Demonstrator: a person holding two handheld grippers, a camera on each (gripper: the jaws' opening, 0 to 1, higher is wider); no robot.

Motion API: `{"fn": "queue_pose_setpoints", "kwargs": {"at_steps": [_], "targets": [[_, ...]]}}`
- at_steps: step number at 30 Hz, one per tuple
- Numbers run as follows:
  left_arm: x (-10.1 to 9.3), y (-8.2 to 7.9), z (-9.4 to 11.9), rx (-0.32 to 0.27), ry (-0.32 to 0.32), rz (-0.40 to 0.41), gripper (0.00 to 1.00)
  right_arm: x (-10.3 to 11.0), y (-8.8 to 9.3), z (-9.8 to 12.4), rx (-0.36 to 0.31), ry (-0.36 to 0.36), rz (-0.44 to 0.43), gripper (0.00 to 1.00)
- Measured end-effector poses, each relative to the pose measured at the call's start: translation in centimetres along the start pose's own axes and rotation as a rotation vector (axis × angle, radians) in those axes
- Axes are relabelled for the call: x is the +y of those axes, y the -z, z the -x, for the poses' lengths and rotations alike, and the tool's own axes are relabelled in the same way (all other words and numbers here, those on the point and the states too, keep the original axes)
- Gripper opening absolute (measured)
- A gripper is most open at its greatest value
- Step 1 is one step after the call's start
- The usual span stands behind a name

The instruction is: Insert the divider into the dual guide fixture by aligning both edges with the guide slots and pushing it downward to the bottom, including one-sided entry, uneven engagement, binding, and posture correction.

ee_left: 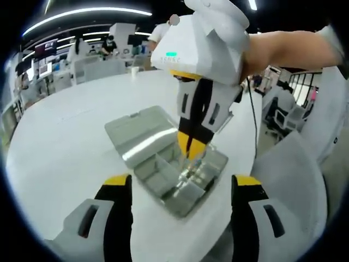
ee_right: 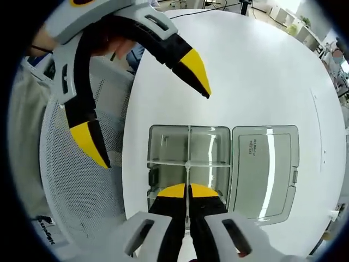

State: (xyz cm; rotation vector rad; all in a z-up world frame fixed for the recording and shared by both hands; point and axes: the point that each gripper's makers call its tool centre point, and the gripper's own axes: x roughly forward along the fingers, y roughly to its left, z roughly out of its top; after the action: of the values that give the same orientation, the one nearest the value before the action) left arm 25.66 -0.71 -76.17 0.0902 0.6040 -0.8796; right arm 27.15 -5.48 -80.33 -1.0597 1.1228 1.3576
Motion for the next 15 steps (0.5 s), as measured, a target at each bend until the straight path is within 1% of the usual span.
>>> {"fn": "queue_pose_setpoints", "kwargs": {"at_steps": [1,2,8,9,15], "targets": [[-0.03,0.01,0.01,0.001,0.000,-0.002,0.72,0.00,-0.02,0.03,0.001,0.000,-0.005,0.00],[-0.05,0.01,0.01,0.001,0.001,-0.001,0.72,-0.06,-0.03,0.06,0.003,0.001,0.012,0.00],[-0.07,-0.05,0.05,-0.001,0.000,-0.003,0.72,-0.06,-0.10,0.39,0.009,-0.001,0.008,0.00],[-0.06,-0.04,0.04,-0.001,0.000,-0.002,0.72,-0.08,-0.11,0.43,0.008,0.000,-0.003,0.00],[-0.13,-0.09,-0.04,-0.001,0.001,-0.005,0.72,0.05,-0.11,0.59,0.015,0.004,0.002,0.00]]}}
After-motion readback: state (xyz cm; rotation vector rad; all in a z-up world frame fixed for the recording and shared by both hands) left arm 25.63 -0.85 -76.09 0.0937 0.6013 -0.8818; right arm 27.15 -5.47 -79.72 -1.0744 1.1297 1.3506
